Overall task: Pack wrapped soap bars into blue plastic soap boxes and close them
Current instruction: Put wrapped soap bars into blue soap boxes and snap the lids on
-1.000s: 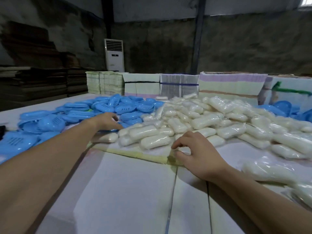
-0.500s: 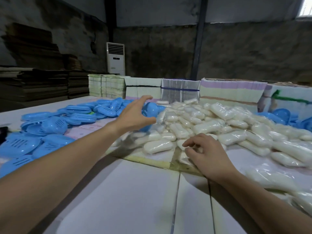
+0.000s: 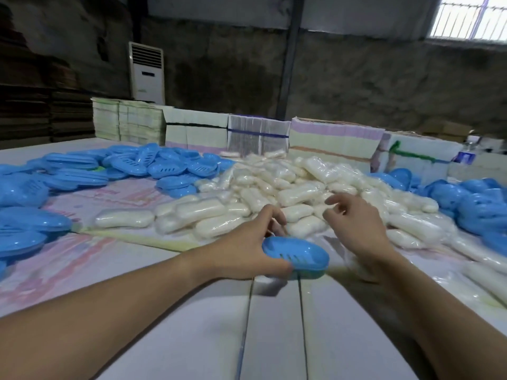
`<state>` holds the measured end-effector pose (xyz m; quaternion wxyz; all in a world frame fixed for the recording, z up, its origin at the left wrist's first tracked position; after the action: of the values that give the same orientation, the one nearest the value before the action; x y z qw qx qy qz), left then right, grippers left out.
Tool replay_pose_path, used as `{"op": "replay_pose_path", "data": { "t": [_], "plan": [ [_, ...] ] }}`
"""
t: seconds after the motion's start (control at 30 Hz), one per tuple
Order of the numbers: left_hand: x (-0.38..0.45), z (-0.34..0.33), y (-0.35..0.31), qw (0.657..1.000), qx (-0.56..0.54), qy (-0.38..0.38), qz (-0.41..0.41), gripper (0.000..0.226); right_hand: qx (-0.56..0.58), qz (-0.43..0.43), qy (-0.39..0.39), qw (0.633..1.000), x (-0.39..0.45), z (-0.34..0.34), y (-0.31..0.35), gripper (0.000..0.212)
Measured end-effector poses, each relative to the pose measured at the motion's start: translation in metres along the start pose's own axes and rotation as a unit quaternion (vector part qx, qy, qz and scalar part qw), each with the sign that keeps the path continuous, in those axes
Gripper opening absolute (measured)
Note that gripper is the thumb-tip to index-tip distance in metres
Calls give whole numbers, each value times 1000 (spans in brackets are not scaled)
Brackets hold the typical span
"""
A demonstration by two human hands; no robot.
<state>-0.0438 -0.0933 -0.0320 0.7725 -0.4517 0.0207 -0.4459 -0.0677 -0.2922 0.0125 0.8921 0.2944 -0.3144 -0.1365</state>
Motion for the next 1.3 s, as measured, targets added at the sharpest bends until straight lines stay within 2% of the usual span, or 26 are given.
{"op": "replay_pose_path", "data": {
  "t": [0.13, 0.2, 0.3, 0.43, 0.57, 0.67, 0.73, 0.8, 0.9, 1.0, 1.1, 1.3],
  "plan": [
    [1, -2, 0, 999, 38, 39, -4, 64, -170, 44, 90, 980, -4, -33, 0, 38],
    [1, -1, 2, 998, 31, 47, -1, 64, -214, 46, 125, 968, -5, -43, 1, 40],
    [0, -1, 5, 998, 25, 59, 1, 67, -207, 22, 161, 965, -7, -46, -1, 47],
    [0, 0, 5, 997, 20, 69, 2, 65, -257, 35, 187, 948, -10, -46, 5, 65],
    [-1, 1, 3, 997, 2, 77, 12, 67, -257, 47, 172, 950, -7, -43, 15, 64],
    [-1, 0, 2, 996, -1, 83, 17, 67, -266, 23, 200, 943, -10, -50, 9, 76],
    [-2, -1, 3, 996, 6, 87, 18, 66, -260, 20, 225, 939, -14, -54, 6, 75],
    [-2, -1, 4, 996, 7, 90, 18, 66, -230, 19, 226, 946, -14, -50, 5, 82],
    [-1, -1, 5, 996, 11, 91, 18, 66, -207, 37, 207, 955, -9, -43, 6, 72],
    [-1, 1, 6, 996, 15, 87, 17, 66, -191, 41, 243, 950, -12, -45, 3, 53],
    [-1, 2, 6, 997, 16, 80, 19, 64, -143, 44, 264, 953, -14, -44, 5, 49],
    [-1, 7, 7, 997, 28, 70, 34, 68, -131, 105, 194, 967, -10, -18, 23, 42]
  ]
}}
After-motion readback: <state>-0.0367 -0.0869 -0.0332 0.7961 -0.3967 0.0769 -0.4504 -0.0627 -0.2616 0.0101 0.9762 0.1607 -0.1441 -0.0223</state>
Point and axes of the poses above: each hand's wrist, its own x-axis towards the middle knuckle, its own z-axis out of the back of the hand, y = z × x, the point moved 8 cm from there along x, towards the middle knuckle, and after that the axes turned 5 degrees about -z, right-handed, at the moved point
